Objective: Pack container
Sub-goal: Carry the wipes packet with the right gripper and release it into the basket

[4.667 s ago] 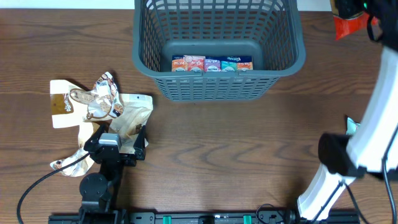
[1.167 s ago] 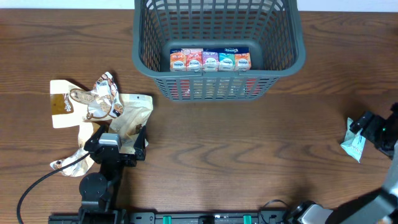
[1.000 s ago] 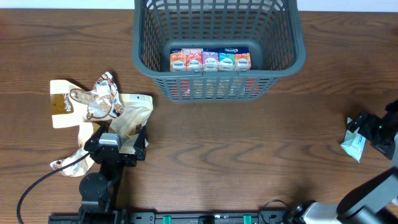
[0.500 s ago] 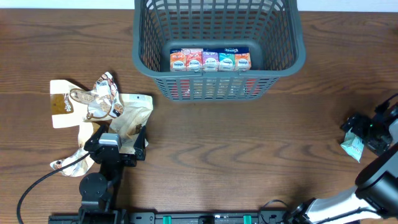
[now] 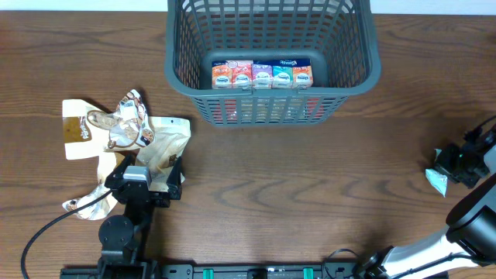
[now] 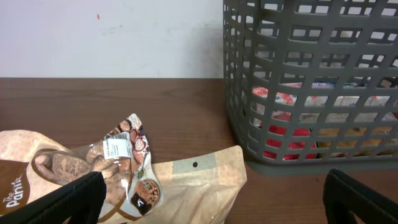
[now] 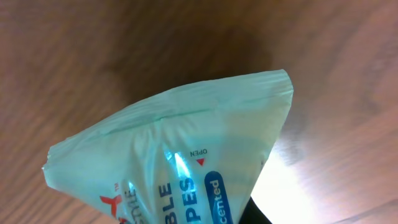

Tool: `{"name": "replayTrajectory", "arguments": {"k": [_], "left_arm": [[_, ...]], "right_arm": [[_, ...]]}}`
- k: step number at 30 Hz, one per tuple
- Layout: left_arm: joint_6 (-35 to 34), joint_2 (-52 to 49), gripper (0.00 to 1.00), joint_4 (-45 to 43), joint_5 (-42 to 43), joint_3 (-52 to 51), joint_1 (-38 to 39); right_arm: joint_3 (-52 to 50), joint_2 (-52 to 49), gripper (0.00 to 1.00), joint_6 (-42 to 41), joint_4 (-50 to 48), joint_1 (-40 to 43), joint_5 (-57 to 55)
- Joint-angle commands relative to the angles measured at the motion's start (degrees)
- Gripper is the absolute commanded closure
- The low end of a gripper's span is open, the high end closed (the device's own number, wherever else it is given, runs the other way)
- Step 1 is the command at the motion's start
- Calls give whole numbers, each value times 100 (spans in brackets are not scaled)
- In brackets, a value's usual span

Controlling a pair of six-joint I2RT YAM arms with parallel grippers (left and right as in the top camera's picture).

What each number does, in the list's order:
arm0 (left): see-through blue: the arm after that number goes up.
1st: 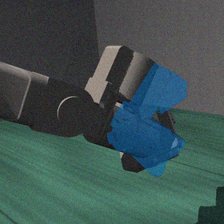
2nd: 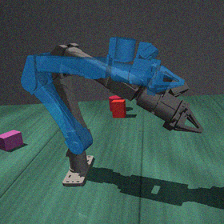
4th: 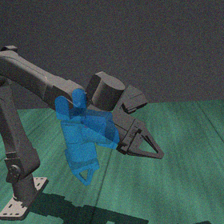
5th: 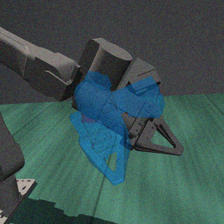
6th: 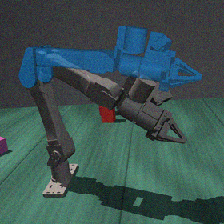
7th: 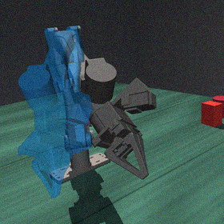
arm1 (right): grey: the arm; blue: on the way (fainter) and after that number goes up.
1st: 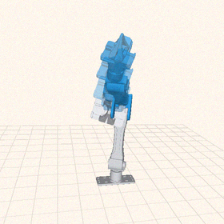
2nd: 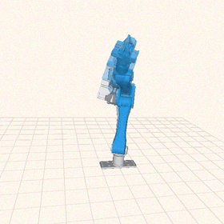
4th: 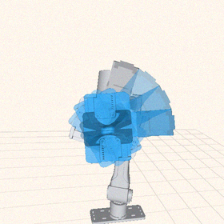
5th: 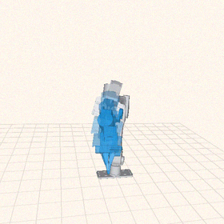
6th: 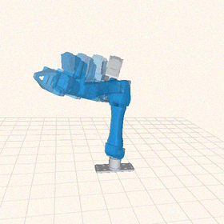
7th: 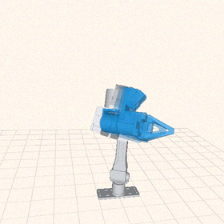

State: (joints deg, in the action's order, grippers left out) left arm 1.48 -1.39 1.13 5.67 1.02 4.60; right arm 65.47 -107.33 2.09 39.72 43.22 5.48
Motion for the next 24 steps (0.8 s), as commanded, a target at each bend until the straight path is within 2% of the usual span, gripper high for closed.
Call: {"name": "replayTrajectory", "arguments": {"k": [1,9,11,14,17,21,24], "left_arm": [[-35,-7,1,184,142,-76,-17],[-33,-7,1,188,144,-76,-17],[-33,-7,1,188,142,-76,-17],[-33,-7,1,186,142,-76,-17],[-31,-7,2,188,142,-76,-17],[-31,-7,1,186,142,-76,-17],[-31,-7,1,186,142,-76,-17]], "right_arm": [[610,223,99,-39,184,-251,588],[3768,619,99,-20,1316,-1362,612],[4529,619,99,319,1552,-1759,614],[5488,619,99,1270,1989,-2507,621],[6085,619,99,2761,2509,-3418,625],[6207,612,99,4371,2922,-4505,638],[6199,531,99,4894,2983,-5143,647]]}}
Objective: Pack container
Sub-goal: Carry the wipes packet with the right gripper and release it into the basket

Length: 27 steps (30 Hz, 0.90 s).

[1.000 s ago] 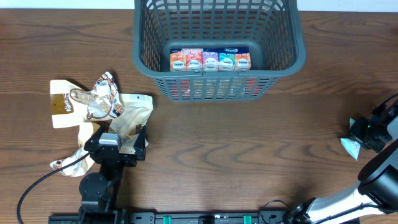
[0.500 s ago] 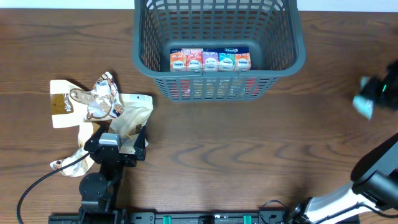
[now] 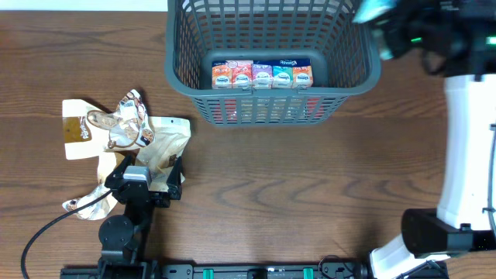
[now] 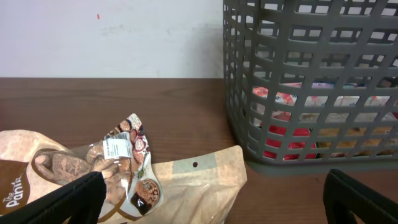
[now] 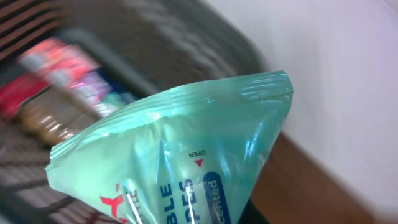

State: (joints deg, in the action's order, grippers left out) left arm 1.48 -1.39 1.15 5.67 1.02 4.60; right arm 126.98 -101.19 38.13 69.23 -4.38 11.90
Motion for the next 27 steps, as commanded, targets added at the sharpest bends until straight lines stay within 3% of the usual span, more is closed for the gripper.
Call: {"name": "replayTrajectory", "arguments": {"k": [1,10,24,25,26,27], "left_arm": [[-31,-7,1,184,142,-76,-17],[-31,-7,1,184,142,-76,-17],[-28,-7,1,184,142,-76,-17],[-28,-7,2,184,142,-76,-17],[-28,-7,1,186,142,-76,-17],[-28,-7,2,186,142,-76,-17]], "right_arm": [[46,-127,99,1381,50,-551,44],[46,-1137,99,1794,70,-1255,109],[46,-2852,99,2048,212,-1419,208],[46,-2892,90,2039,236,-1414,205],[46,-2900,37,1998,245,-1405,184],[46,-2903,1,1858,208,-1392,142]]}}
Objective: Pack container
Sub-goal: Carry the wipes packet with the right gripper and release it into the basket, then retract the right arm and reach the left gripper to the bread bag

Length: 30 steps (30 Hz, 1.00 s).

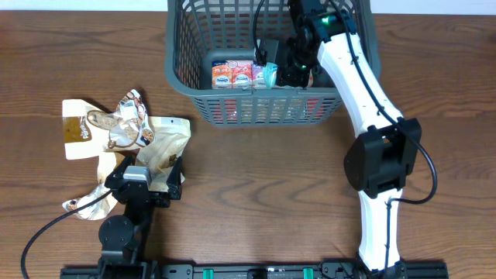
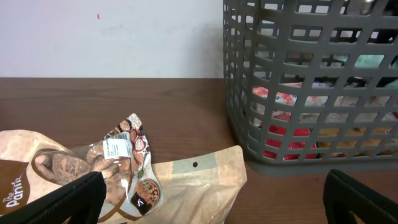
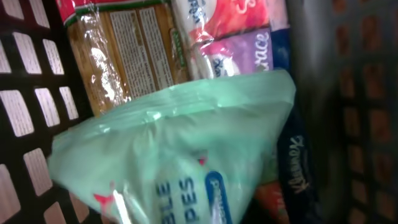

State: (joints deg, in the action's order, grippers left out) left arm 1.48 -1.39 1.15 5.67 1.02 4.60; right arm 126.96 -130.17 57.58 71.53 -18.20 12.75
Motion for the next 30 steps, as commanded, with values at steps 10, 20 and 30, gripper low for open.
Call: {"name": "replayTrajectory", "arguments": {"k": [10,20,30], "left_arm": [[-608,-24,1,297,-11,66,-20],[-745,-2065,2,2052,-787,3220,-20],[-621,-6575,1,5871,-767,7823,-42]], "right_arm": [[367,398,1,-610,-166,223,33],[1803,1598,1,-2197,-824,1567,44],[1650,1845,1,-3786,107,3464,127]]}}
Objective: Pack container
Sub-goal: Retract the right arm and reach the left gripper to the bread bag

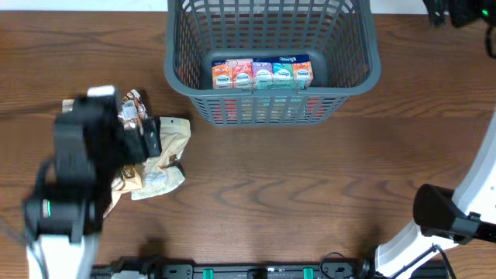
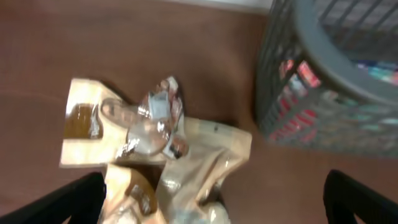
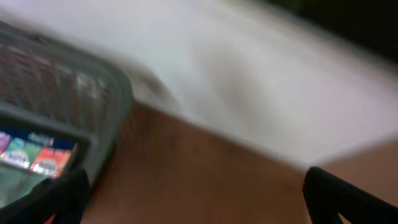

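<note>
The grey basket [image 1: 372, 62] stands at the table's far middle, with a row of small tissue packs [image 1: 262, 74] inside. A pale green wipes pack [image 1: 273, 87] lies just in front of them, against the near wall. Crumpled tan snack bags [image 1: 167, 143] lie at the left. My left gripper [image 1: 147, 139] hangs open above these bags [image 2: 155, 124], with nothing between its fingers [image 2: 50, 202]. My right gripper [image 1: 453, 12] is at the far right corner, outside the basket [image 3: 93, 81]. It is open and empty, and its view is blurred.
Red and brown packets show through the basket's near wall [image 1: 232, 112]. A white wall runs behind the table's far edge [image 3: 249, 74]. The brown tabletop [image 1: 310, 194] spreads in front of the basket.
My right gripper was inside the basket shut on the green wipes pack. Now it is open and empty at the far right, and the pack lies in the basket. My left arm now hangs above the snack bags.
My right gripper held the green wipes pack at the table's right edge, then above the basket's far right corner, then inside the basket. The pack now lies there, let go. My left arm stayed low by the bags until now.
</note>
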Tool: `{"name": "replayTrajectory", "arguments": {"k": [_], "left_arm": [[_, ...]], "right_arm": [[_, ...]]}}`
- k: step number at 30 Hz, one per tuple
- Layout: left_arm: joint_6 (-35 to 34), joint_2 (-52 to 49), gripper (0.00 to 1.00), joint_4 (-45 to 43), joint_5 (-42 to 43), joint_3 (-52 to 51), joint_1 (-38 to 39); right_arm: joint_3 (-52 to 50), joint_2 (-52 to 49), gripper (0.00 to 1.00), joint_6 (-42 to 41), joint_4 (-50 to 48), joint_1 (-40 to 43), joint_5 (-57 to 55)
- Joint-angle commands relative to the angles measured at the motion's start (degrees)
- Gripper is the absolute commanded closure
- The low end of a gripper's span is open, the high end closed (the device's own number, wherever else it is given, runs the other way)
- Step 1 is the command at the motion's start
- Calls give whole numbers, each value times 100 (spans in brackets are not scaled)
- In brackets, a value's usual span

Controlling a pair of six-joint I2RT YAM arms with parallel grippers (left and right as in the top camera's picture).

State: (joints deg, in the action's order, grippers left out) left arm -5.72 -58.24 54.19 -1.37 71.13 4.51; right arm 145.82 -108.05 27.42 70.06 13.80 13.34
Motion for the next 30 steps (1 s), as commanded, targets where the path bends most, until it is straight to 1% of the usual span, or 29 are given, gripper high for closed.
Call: {"name": "replayTrajectory", "arguments": {"k": [1,2,5,9,12,13,15,19,22,30], "left_arm": [[98,-1202,1,872,-66,1086,-33],[98,-1543,1,1137,-66,1325,-33],[94,-2120,2,1270,-63,1394,-31],[74,-2756,1,1475,-63,1394,-33],[74,-3180,1,1827,-59,1370,-31],[74,-3294,7,1899,-59,1298,-24],[74,-3362,7,1878,-59,1106,-20],[57,-3292,7,1318,-57,317,-20],[55,-3261,7,828,197,-234,-20],[55,-3263,6,-448,289,-1296,-15]], "right_arm": [[-310,-404,1,-863,376,361,66],[-426,-452,1,-929,511,466,66],[-761,-551,1,-946,673,612,68],[-1340,-555,1,-940,577,629,63],[-1628,-555,1,-1027,404,614,66],[-1681,-555,1,-1027,358,608,66],[-1709,-555,1,-1027,306,597,66],[-1711,-555,1,-1027,240,595,66],[-1711,-555,1,-1029,243,592,66],[-1711,-555,1,-1027,289,592,66]]}}
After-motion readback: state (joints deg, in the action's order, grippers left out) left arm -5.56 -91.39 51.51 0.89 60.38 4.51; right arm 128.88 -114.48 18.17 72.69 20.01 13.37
